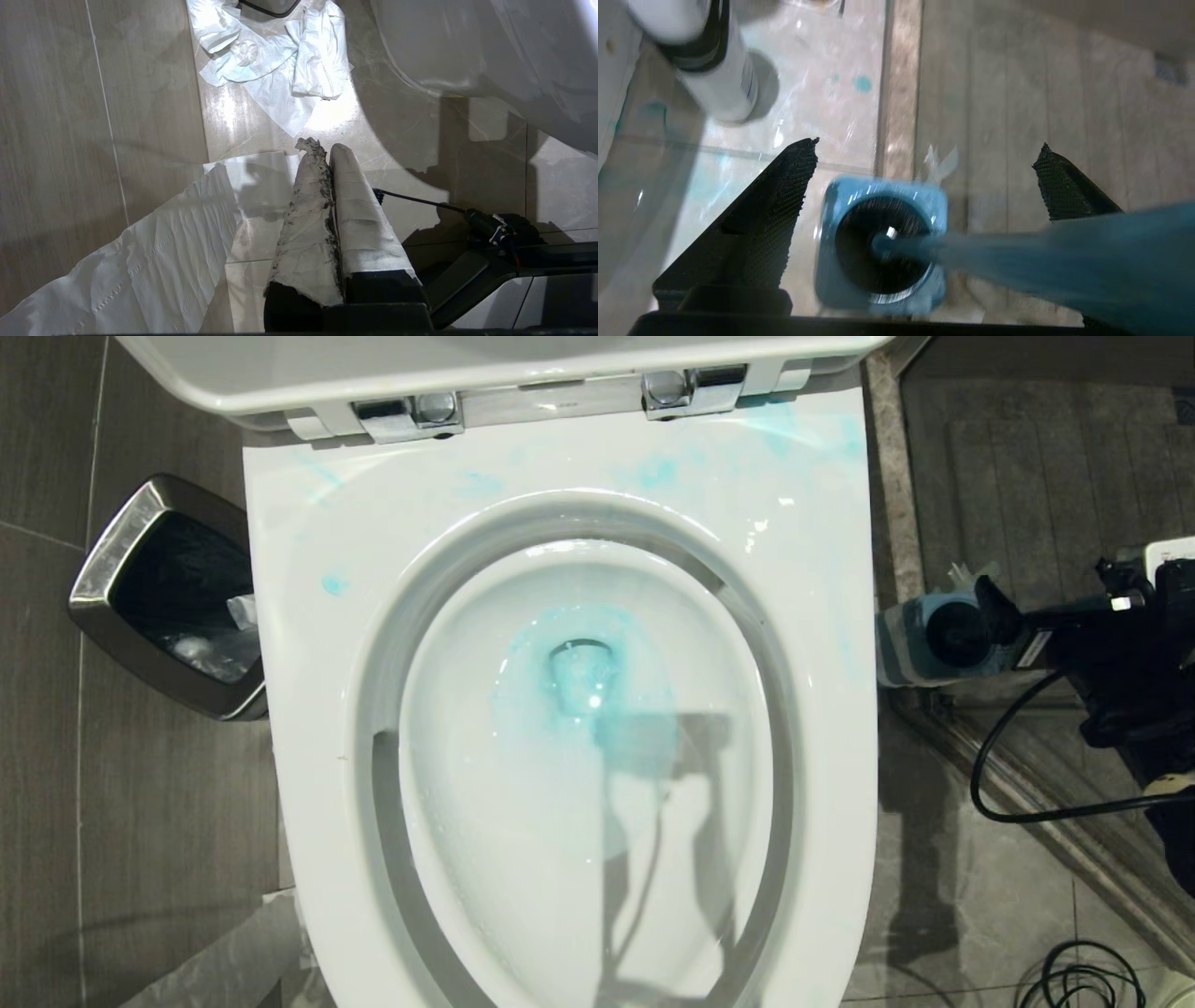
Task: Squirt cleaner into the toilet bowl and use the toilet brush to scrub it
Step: Scrub the toilet bowl
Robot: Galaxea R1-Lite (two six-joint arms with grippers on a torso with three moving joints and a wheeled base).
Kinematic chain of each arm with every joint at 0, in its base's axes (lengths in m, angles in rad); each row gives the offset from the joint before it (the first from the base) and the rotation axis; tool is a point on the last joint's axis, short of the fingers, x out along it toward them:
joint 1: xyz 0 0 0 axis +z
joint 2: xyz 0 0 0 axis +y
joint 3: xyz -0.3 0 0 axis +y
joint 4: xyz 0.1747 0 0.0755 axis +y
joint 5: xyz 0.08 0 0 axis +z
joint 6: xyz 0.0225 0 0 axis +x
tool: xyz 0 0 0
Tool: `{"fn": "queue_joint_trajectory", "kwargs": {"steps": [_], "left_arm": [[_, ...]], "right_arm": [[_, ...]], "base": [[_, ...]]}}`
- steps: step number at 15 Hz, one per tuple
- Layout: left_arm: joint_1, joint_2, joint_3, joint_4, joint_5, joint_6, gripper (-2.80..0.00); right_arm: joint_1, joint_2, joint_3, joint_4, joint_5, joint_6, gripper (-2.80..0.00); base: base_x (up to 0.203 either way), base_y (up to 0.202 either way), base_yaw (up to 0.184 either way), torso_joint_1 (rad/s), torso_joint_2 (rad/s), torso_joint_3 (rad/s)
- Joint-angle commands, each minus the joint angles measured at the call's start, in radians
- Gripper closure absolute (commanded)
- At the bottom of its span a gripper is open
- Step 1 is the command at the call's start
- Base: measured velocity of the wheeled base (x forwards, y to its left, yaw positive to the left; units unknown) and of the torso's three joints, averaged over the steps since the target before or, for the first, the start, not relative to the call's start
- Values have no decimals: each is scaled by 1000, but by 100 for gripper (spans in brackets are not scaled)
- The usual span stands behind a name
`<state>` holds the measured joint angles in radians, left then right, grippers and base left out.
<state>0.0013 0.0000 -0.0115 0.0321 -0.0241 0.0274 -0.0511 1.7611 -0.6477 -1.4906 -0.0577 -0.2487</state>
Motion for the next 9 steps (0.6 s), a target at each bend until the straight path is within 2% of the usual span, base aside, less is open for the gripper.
{"fn": "queue_joint_trajectory", "kwargs": {"steps": [1, 2, 3, 9], "left_arm": [[0, 2, 0, 0, 0, 0, 0], [0, 2, 1, 0, 1, 0, 0], [0, 2, 0, 0, 0, 0, 0], [0, 2, 1, 0, 0, 1, 0]], "right_arm": [[-11, -4, -41, -14, -1, -7, -280], [-14, -5, -58, -19, -1, -9, -280], [-15, -5, -63, -25, -1, -11, 0], [-16, -2, -43, -31, -6, -85, 0]], "base": [[0, 0, 0, 0, 0, 0], [0, 0, 0, 0, 0, 0], [0, 0, 0, 0, 0, 0], [0, 0, 0, 0, 0, 0]]}}
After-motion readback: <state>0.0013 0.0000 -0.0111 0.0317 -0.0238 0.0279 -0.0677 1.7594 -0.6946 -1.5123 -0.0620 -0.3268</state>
